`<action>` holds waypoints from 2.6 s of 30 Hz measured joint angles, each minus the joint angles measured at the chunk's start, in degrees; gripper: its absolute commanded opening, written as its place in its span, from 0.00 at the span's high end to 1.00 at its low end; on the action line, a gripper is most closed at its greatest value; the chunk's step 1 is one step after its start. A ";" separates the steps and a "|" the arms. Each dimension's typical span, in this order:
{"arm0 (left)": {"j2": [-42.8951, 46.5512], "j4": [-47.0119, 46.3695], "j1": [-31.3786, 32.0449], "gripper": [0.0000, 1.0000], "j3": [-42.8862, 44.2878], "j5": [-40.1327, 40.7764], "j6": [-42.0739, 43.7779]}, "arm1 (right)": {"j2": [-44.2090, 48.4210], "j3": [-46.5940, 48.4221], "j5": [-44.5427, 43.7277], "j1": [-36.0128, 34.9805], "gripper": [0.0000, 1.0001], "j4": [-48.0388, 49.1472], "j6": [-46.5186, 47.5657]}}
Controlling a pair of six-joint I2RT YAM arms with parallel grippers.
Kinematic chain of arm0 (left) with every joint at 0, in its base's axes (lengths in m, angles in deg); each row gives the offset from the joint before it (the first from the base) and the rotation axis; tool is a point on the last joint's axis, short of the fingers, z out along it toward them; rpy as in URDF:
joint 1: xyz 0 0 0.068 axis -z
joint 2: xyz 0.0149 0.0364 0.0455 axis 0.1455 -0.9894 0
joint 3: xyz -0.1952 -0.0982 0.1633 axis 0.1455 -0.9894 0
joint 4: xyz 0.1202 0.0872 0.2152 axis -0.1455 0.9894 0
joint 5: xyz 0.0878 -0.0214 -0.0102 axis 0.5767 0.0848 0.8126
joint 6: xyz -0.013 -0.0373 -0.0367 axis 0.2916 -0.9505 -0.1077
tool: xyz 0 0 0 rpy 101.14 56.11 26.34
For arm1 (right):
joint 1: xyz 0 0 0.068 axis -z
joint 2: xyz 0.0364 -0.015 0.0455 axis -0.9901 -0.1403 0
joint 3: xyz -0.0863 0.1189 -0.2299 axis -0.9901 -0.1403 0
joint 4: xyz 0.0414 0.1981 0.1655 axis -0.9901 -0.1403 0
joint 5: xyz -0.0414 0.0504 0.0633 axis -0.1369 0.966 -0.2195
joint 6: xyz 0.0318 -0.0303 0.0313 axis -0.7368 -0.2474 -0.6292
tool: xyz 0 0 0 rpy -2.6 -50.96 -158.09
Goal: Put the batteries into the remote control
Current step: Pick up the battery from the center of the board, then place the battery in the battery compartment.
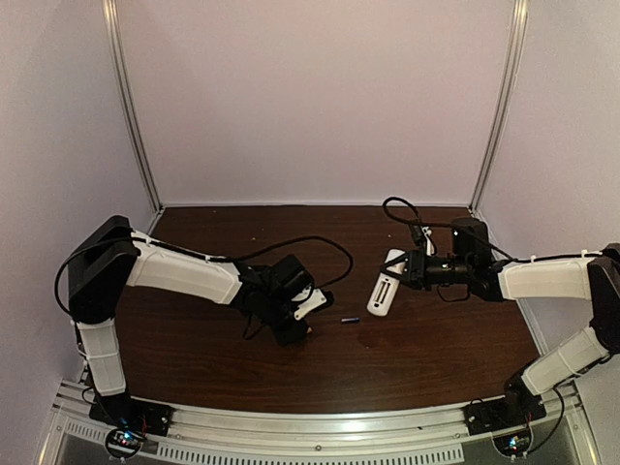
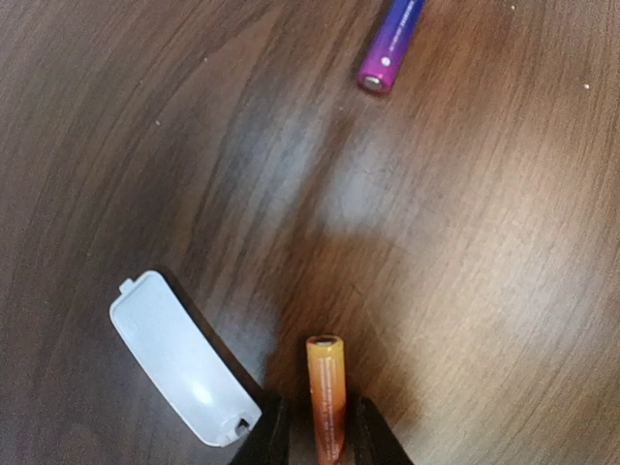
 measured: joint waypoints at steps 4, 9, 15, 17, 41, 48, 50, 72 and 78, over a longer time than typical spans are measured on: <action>-0.20 0.33 0.00 0.86 0.04 -0.07 0.13 | -0.04 -0.20 -0.02 0.02 1.00 0.13 -0.59; -0.17 0.39 0.00 0.99 0.04 -0.63 0.15 | -0.74 -2.62 0.20 0.02 1.00 3.67 -3.10; 0.68 1.88 0.00 1.00 0.04 -1.64 -1.01 | -4.11 -7.32 0.72 -0.22 1.00 12.57 -10.40; 1.99 2.89 0.00 1.00 0.04 -2.64 -1.97 | -4.90 -8.66 0.55 -0.85 1.00 15.26 -12.81; 11.39 -4.04 4.70 1.00 4.13 -15.47 -28.28 | -7.56 -11.56 -10.32 -13.73 1.00 28.79 -24.94; 8.72 -4.26 6.34 1.00 4.83 -15.28 -30.95 | -10.27 -11.56 -12.28 -16.22 1.00 30.82 -26.51; 8.17 -4.15 6.32 1.00 4.83 -14.99 -31.54 | -10.47 -11.56 -12.70 -16.74 1.00 31.01 -26.75; 4.35 -0.35 6.38 1.00 8.26 -10.71 -36.00 | -10.47 -12.55 -18.82 -18.80 1.00 31.30 -28.94; 3.58 0.13 6.38 1.00 9.14 -10.49 -36.83 | -10.47 -12.57 -19.91 -19.37 1.00 30.84 -29.07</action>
